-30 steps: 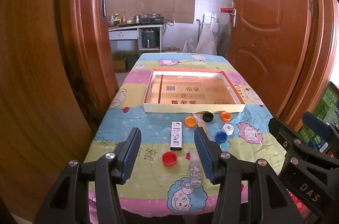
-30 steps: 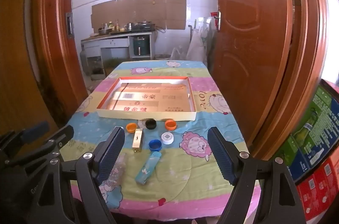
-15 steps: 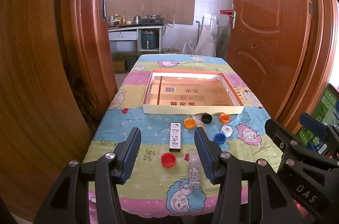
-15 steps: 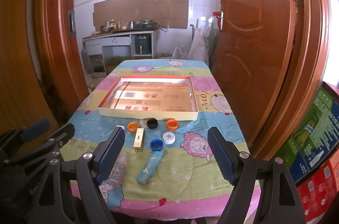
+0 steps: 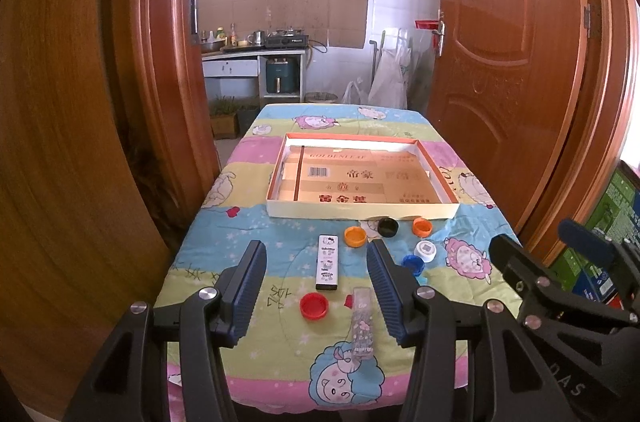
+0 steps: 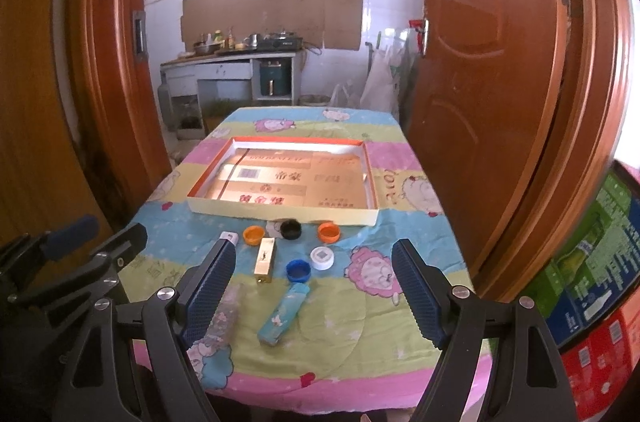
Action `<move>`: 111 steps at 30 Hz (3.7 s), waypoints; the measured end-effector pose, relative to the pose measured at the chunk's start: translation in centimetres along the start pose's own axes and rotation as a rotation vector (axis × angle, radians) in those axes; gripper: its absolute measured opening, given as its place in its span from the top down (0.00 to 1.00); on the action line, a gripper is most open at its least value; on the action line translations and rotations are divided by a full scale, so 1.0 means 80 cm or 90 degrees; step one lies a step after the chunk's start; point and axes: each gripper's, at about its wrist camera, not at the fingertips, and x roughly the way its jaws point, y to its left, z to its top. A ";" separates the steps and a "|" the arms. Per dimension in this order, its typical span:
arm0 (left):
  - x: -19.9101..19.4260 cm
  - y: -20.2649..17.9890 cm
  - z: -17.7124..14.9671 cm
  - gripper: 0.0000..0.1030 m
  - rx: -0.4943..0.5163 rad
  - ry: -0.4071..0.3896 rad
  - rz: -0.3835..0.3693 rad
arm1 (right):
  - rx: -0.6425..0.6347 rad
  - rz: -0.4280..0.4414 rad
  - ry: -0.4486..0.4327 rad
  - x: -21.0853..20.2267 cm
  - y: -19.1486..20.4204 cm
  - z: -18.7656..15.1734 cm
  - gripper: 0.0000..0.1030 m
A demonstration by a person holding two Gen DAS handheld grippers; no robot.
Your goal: Organize rigid objects
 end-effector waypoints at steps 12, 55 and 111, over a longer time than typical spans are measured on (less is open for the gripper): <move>0.008 0.000 -0.003 0.49 -0.001 0.005 0.007 | 0.033 0.020 0.008 0.008 -0.005 -0.006 0.21; 0.029 0.013 -0.015 0.49 -0.006 0.032 0.003 | 0.033 0.006 0.011 0.018 -0.006 -0.015 0.21; 0.166 0.028 -0.084 0.71 0.051 0.163 -0.095 | 0.027 0.031 0.214 0.171 0.015 -0.086 0.77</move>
